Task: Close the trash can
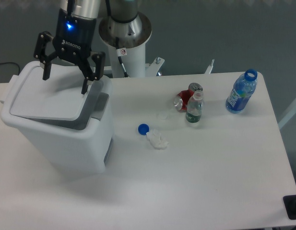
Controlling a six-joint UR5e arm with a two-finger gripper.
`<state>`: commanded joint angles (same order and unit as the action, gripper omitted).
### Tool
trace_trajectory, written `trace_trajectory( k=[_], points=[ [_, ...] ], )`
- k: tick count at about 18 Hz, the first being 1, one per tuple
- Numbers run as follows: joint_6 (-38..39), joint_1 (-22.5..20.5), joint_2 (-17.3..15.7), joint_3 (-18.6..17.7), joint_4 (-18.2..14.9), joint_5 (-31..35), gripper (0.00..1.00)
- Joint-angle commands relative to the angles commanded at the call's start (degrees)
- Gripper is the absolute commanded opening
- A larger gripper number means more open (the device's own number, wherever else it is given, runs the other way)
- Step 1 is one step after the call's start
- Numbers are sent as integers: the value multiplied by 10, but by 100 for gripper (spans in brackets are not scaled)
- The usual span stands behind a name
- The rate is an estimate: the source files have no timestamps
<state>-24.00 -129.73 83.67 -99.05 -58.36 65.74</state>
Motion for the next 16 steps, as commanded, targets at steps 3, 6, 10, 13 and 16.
trace_trajectory(
  k=[3, 6, 10, 13, 16],
  points=[
    [0, 0, 4, 0, 0, 0, 100],
    [0, 0, 9, -1, 0, -1, 100],
    [-1, 1, 15, -1, 1, -1, 100],
    [-1, 1, 16, -2, 1, -1, 100],
    [-2, 1, 16, -3, 1, -1, 100]
  ],
)
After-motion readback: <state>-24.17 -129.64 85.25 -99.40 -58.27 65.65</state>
